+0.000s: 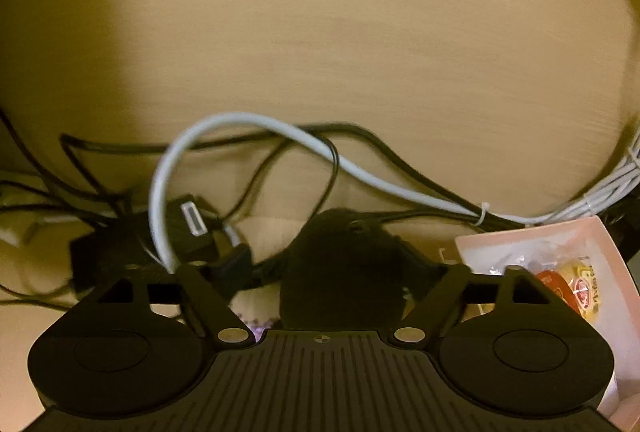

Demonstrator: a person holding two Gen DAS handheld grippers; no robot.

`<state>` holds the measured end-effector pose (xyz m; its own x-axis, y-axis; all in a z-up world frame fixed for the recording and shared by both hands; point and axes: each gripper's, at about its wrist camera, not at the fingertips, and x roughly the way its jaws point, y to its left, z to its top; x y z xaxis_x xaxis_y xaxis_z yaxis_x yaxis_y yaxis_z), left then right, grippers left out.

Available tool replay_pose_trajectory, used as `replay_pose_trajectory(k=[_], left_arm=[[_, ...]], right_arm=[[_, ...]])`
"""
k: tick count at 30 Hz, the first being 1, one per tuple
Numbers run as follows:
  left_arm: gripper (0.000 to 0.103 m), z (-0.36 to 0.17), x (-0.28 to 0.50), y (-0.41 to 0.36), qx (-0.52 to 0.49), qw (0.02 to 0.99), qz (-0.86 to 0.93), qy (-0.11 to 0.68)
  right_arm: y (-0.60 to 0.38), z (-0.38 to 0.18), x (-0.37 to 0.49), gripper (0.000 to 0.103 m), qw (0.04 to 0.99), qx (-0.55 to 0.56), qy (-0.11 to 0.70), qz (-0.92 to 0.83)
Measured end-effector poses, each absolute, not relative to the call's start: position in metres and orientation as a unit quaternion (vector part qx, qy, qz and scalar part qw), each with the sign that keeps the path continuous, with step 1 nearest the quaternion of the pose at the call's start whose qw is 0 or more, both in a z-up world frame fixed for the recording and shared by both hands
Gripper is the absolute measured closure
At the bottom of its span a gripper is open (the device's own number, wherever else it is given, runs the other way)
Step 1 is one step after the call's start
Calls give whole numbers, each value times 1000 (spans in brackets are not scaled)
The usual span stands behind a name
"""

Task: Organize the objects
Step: 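Grasp the black plush toy with the left gripper and lift it, then grasp the purple snowflake with the right gripper while the left gripper holds the plush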

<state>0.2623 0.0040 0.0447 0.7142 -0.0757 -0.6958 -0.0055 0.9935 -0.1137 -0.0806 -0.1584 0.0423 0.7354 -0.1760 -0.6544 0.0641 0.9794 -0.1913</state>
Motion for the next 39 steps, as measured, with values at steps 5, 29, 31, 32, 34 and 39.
replay_pose_trajectory(k=[5,29,31,32,34,39], left_arm=[[21,34,264,3,-78,922,-42,376],[39,41,35,120,-269,875,-58,399],[39,46,23,134,-280,881,-39,380],[39,49,17,140,-283,884,-32,371],[39,54,7,153,-288,888,-21,359],[39,59,-11,180,-298,889,-2,347]], right_arm=[[-161,40,-79,2,925,-77,365,-68],[-100,32,-61,2,930,-101,350,46],[-90,32,-58,2,930,-104,347,56],[-85,32,-57,2,931,-107,344,63],[-73,35,-53,2,931,-113,336,83],[-40,64,-11,2,934,-84,319,138]])
